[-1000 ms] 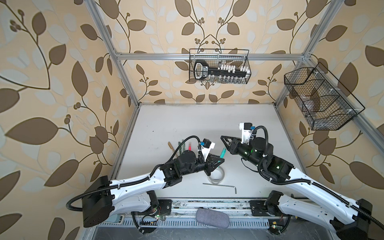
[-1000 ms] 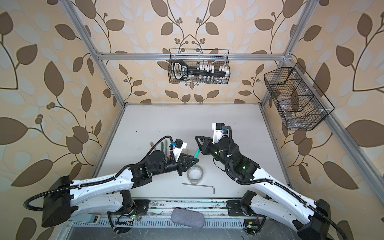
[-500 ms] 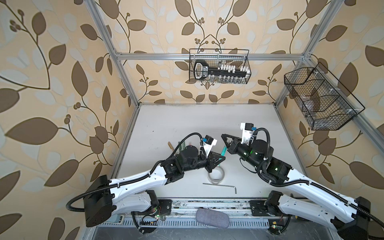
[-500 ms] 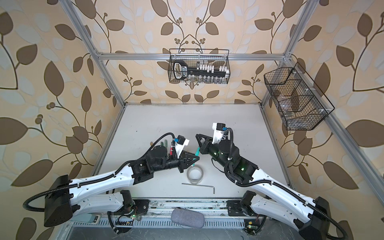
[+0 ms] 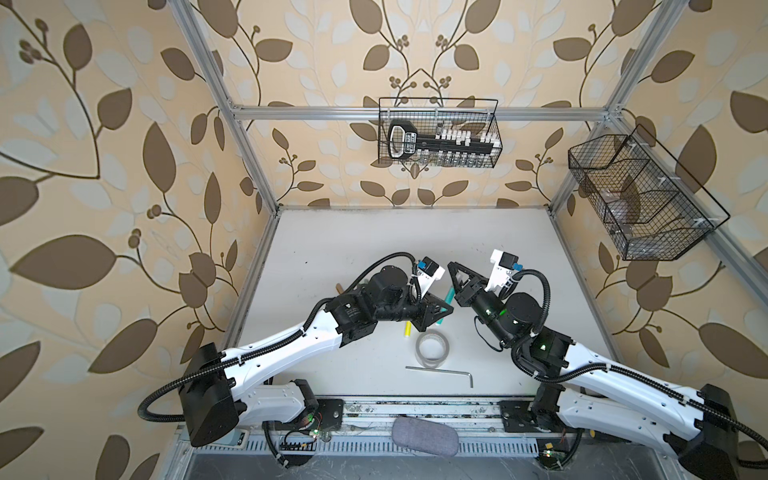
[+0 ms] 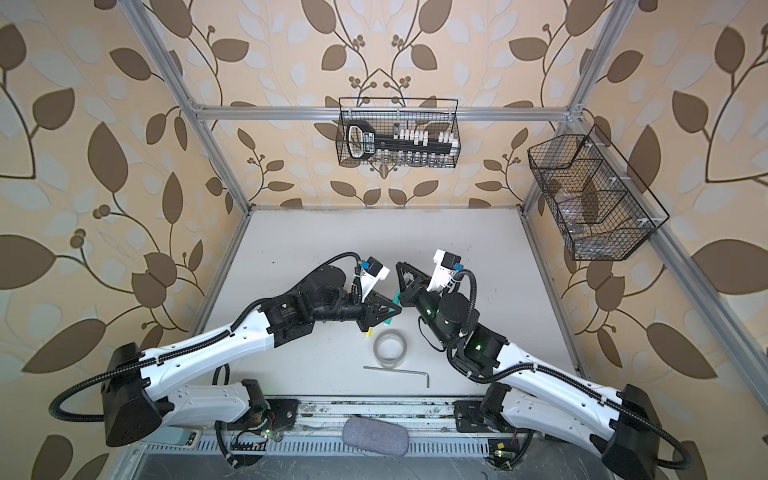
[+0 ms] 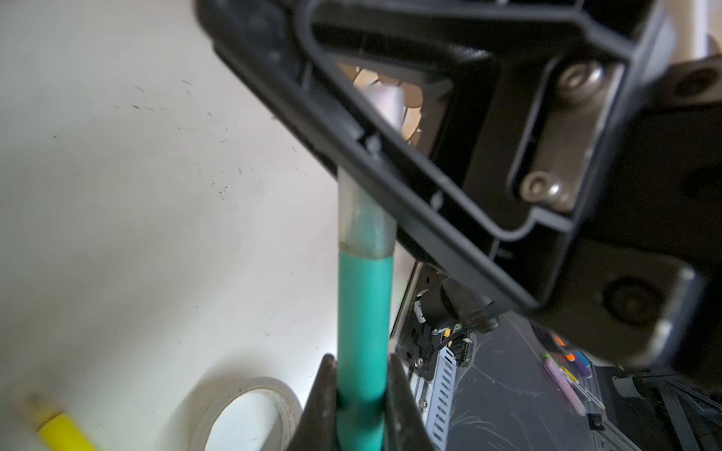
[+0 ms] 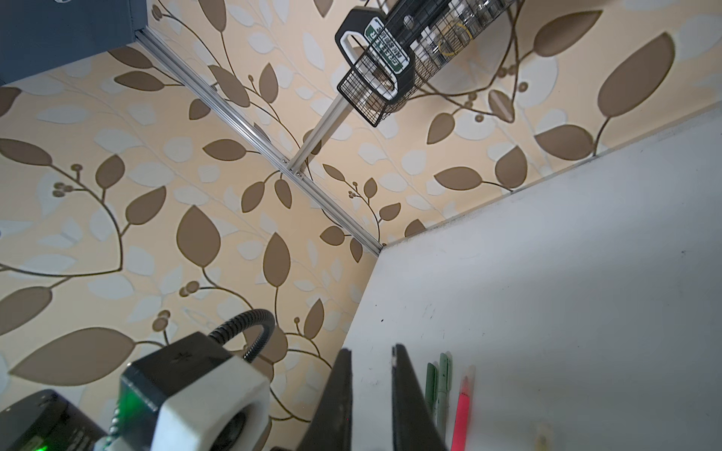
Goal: Insert the pens into the pen caps
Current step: 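Withdraw the open right gripper while the left gripper lowers the capped teal marker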
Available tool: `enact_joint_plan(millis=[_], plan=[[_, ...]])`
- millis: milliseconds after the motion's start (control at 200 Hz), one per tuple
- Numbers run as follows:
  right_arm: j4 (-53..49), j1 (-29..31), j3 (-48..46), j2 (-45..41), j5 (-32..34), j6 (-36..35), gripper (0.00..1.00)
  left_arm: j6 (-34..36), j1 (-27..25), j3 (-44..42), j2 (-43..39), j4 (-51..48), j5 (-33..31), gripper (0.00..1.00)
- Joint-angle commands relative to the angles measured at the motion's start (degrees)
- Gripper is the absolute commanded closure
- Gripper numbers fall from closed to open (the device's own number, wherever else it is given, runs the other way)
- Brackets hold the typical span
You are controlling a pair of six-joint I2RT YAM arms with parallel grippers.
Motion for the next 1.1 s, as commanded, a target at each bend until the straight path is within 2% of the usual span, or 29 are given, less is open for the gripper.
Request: enact_joint_plan(millis=[0, 90, 185, 315, 350, 455, 470, 485, 570, 620, 695, 770, 865, 945, 1095], plan=[[-4.6, 7.1, -4.1, 1.9, -19.6, 1.9, 1.0, -1.4, 8.3, 9.5, -0.9, 19.2, -22.0, 1.0], [-5.9, 6.8, -4.0, 1.2, -18.5, 1.4, 1.0, -2.5, 10.0, 9.0, -2.2, 19.1, -19.8, 1.0], [-11.8, 4.5, -1.3, -0.2, -16.8, 1.5, 0.99, -0.9, 10.1, 7.7, -3.7, 17.2, -19.0, 1.0], [-21.2, 0.6, 3.5, -3.6, -12.3, -0.6, 0.51, -0.8, 10.0, 2.4, -6.8, 14.6, -15.5, 1.0], [-24.5, -1.0, 5.1, -4.5, -10.3, -1.1, 0.41, -1.3, 10.0, 0.3, -7.8, 13.9, -15.1, 1.0], [-32.6, -8.0, 10.4, -5.8, -6.9, -3.5, 0.2, -4.3, 10.0, -7.8, -11.3, 12.6, -15.0, 1.0], [-33.5, -9.3, 11.1, -5.6, -6.5, -3.8, 0.04, -4.8, 10.0, -9.0, -11.7, 12.3, -14.9, 1.0], [-34.8, -10.6, 12.1, -5.3, -5.9, -3.9, 0.01, -5.4, 10.0, -10.2, -12.1, 12.1, -14.9, 1.0], [-42.4, -17.5, 17.0, -2.2, 0.3, -2.6, 0.0, -8.9, 9.9, -16.4, -13.3, 9.7, -15.2, 1.0], [-42.1, -21.0, 17.7, -0.7, 0.2, -4.1, 0.0, -11.0, 9.7, -19.5, -13.4, 8.0, -16.2, 1.0], [-36.2, -24.6, 15.0, -0.5, -0.4, -9.6, 0.01, -13.7, 9.1, -22.9, -12.9, 6.3, -18.0, 1.0], [-32.4, -27.6, 11.7, -1.6, 3.4, -12.9, 0.02, -15.1, 8.0, -25.1, -11.9, 6.4, -19.1, 1.0], [-22.7, -30.5, 4.7, -4.1, 7.1, -19.9, 0.03, -15.8, 5.9, -26.1, -9.9, 7.0, -20.8, 1.0], [-17.0, -32.4, -1.5, -6.3, 9.7, -22.6, 0.02, -15.9, 4.2, -25.9, -7.0, 7.2, -22.5, 1.0], [-11.7, -38.1, -10.5, -8.0, 8.1, -25.5, 0.0, -16.5, 3.3, -24.6, 0.4, 7.9, -23.5, 1.0]])
